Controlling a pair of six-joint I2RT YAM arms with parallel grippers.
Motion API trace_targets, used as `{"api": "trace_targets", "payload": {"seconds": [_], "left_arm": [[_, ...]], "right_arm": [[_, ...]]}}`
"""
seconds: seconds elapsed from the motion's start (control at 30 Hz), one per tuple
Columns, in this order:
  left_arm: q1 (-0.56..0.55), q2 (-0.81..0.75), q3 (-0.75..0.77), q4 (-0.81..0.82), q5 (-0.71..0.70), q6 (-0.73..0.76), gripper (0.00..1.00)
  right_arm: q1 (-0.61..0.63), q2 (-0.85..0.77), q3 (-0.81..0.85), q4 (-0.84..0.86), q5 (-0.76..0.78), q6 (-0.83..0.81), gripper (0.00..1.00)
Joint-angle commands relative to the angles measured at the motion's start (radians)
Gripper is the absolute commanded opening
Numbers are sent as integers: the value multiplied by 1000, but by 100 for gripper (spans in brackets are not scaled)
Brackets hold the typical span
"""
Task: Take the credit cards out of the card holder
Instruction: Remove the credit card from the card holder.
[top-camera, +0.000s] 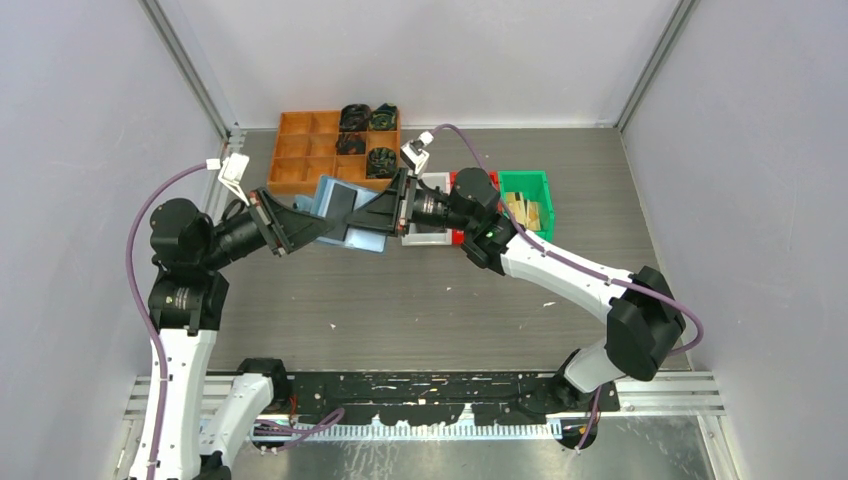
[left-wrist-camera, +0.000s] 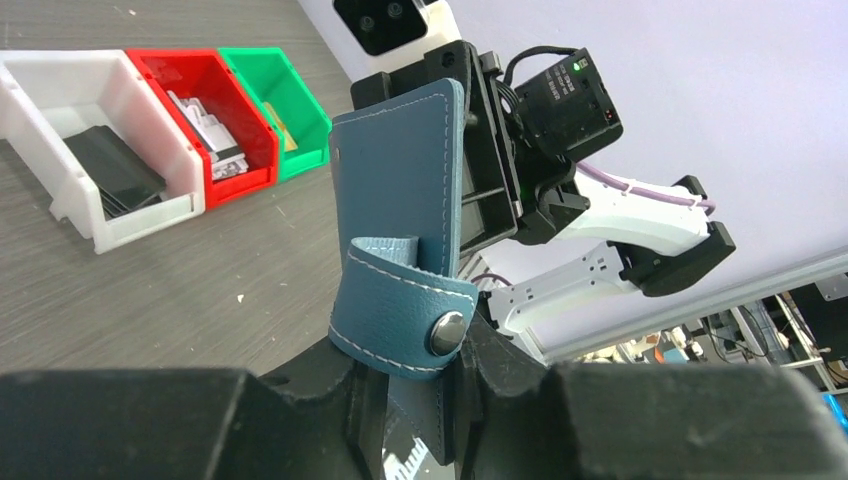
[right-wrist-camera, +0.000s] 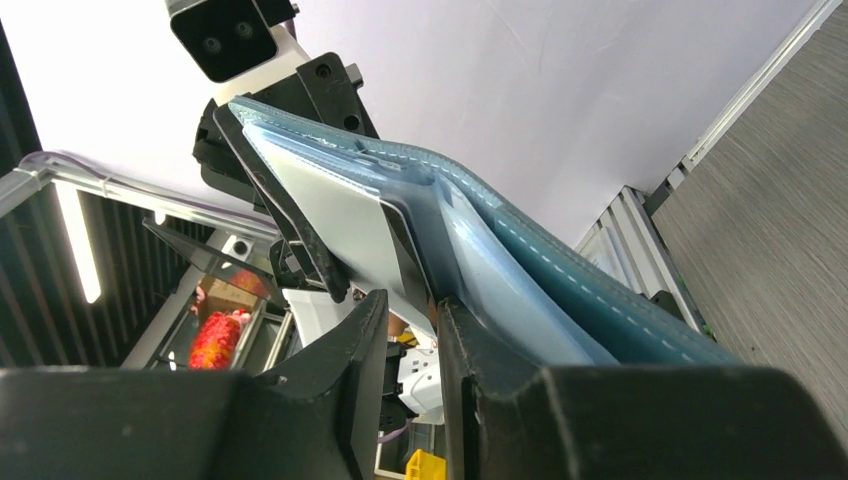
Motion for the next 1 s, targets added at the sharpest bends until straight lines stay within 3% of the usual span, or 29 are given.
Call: {"api": "trace_targets", "payload": {"seconds": [0.0,0.23,0.33,0.47,0.6,0.77,0.97], "left_arm": [[-10,1,-9,23,93,-24,25],[-11,2,8,37,100,-38,6],[-11,-2,14,40,99,-41,1],[-10,-7,19,53,97,-56,0],[-12,-6,23,56,105,-62,0],[-11,-13,25,55,110,-69,0],[-10,-16,27,52,117,-73,2]], "right_arm": [[24,-27,70,91,-4,-31,30],[25,-37,53,96,-4,-32,30],[21,-52,28,94,-3,-39,37],[10,-79,-11,113,18,-39,37],[5,-74,-24,239,24,18,35],[5,-20,-15,444,22,152,27],[6,-21,-21,469,30,159,13]]}}
